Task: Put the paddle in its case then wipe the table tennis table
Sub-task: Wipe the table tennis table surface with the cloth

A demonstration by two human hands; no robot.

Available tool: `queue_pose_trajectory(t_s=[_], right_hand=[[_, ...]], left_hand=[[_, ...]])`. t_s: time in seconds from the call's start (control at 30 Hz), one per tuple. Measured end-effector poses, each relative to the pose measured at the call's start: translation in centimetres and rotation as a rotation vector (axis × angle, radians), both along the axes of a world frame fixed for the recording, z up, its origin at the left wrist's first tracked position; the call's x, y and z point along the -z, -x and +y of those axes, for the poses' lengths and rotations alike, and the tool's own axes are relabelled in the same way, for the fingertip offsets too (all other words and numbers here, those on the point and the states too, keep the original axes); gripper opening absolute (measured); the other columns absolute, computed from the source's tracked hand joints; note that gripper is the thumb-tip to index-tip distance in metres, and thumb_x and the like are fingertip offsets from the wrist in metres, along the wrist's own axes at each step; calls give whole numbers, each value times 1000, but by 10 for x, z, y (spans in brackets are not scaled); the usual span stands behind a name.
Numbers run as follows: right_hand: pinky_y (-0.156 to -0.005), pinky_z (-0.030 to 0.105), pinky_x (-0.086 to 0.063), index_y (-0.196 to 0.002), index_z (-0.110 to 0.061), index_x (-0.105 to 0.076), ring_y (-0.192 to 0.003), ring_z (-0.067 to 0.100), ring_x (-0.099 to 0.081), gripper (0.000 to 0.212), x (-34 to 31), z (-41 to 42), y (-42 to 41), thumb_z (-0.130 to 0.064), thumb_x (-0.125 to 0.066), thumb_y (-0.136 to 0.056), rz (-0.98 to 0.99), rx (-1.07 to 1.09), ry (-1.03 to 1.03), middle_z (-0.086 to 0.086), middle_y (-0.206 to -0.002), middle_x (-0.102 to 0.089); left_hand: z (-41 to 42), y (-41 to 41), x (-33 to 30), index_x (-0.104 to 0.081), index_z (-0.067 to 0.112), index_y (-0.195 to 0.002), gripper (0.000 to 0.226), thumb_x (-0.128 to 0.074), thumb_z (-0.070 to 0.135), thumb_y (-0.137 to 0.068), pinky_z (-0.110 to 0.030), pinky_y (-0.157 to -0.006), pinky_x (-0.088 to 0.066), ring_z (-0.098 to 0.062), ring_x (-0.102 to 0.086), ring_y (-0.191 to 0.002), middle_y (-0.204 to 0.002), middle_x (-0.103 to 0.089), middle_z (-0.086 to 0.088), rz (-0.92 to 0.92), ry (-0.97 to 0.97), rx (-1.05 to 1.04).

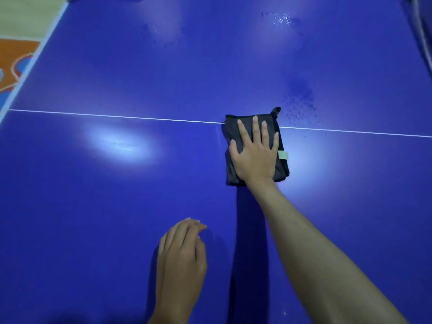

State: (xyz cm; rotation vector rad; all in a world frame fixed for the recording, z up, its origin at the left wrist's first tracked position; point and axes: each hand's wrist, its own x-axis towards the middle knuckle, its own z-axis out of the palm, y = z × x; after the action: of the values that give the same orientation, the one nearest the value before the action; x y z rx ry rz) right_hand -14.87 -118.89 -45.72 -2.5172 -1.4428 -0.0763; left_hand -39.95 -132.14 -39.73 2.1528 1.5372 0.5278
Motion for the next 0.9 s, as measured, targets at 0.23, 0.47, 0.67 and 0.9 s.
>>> queue_pose_trajectory(t_s=[0.23,0.47,0.67,0.9], right_hand=[[-129,55,-9,-161,-38,-34,-160,25,-17,63,-1,-2,-8,-54,-23,-101,50,-47,37,3,-172,-25],[-128,55,-15,-164,-34,-29,-160,28,-17,61,-4,-140,50,-50,-29,-105,19,4,58,6,-172,-23],[-126,58,-20,-166,-33,-19,-162,27,-9,64,-12,-291,125,-48,-35,-107,27,93,140,5,-175,-12],[-125,59,-22,-166,-35,-21,-161,26,-10,66,-16,-330,143,-51,-39,-104,34,117,170,3,-175,-11]], left_hand=[[-16,12,-19,-66,29,-104,28,-42,21,-92,-31,-95,-38,-7,-56,-105,-107,-63,19,-39,6,-40],[-35,44,-32,-66,27,-103,26,-57,3,-94,-28,-91,-37,-7,-56,-101,-105,-61,18,48,30,86],[-49,50,-44,-67,24,-103,22,-53,10,-94,-32,-85,-40,-14,-57,-97,-103,-63,13,63,9,206],[-56,32,-44,-68,23,-104,20,-60,7,-95,-34,-89,-43,-13,-60,-97,-104,-64,13,77,51,230]])
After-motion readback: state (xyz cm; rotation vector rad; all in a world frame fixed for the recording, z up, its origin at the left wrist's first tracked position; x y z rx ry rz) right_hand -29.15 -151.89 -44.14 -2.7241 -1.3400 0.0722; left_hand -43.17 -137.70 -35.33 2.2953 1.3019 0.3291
